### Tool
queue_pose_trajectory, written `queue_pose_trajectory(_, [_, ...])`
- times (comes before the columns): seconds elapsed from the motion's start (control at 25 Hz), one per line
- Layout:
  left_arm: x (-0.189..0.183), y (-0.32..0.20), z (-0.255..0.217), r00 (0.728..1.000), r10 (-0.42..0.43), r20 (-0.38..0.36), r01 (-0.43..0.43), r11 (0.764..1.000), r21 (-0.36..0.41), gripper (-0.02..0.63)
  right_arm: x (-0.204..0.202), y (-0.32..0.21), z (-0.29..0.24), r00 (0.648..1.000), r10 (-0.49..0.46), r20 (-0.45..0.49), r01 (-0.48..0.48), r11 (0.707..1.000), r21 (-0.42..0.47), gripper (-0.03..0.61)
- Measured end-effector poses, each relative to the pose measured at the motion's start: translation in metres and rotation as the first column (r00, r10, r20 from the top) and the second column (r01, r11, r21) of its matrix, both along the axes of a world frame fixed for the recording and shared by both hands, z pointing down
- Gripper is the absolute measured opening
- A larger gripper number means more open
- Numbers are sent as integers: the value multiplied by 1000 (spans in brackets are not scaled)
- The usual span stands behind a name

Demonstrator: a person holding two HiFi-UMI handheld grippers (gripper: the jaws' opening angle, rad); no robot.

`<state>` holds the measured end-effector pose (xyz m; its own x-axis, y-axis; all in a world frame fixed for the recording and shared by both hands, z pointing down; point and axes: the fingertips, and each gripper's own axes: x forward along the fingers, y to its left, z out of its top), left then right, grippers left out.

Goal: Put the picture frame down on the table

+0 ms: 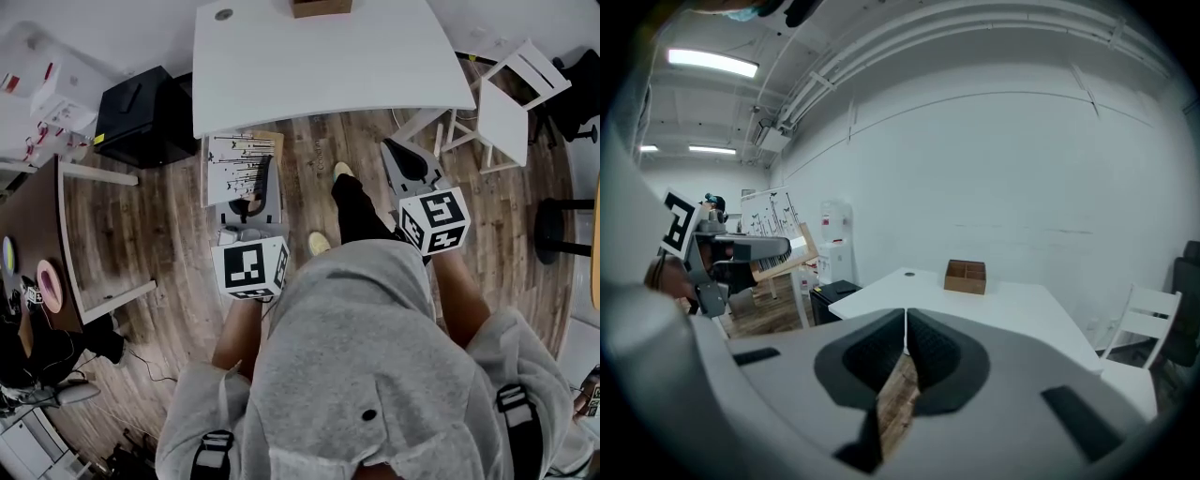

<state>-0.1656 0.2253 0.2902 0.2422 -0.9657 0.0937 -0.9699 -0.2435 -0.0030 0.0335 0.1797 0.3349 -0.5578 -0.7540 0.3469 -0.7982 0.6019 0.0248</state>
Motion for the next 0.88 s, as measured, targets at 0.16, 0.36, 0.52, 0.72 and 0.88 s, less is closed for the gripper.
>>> queue_pose_trajectory(0.16, [-3,-6,2,1000,-12,7,12,1000,1,94,-4,-9,5,1000,-9,3,9,1000,1,28])
queue_pose_trajectory(0.36, [-6,-22,6,1000,-16,15,17,1000,-11,94,-5,-27,10,1000,-12,8,12,1000,-8,28])
queue_pose_trajectory(0.52, [-5,-45,7,1000,-8,17,8,1000,-18,94,-3,-48,11,1000,-3,10,3,1000,-14,28])
queue_pose_trajectory(0.72, [2,-72,11,1000,12,21,-12,1000,-24,94,4,-72,19,1000,13,6,-13,1000,-28,28])
queue_pose_trajectory(0.88, [6,-88,15,999,21,25,-20,999,-34,94,7,-87,23,1000,20,6,-20,999,-37,28])
